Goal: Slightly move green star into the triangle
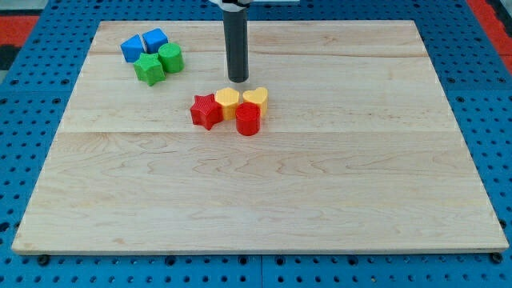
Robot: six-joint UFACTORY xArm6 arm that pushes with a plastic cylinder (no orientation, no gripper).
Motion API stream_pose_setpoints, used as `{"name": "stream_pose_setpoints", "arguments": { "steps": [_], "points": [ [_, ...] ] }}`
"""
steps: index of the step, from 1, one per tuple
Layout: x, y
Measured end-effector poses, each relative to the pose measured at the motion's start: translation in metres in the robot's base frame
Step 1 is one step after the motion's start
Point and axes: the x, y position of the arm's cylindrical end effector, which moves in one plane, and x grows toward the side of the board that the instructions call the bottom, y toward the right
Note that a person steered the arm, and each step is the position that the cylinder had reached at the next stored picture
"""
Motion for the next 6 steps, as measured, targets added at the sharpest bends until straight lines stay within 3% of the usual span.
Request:
{"name": "stream_pose_setpoints", "arguments": {
  "steps": [3, 6],
  "points": [
    [-0.004, -0.096],
    [0.014, -0.156]
  ]
}}
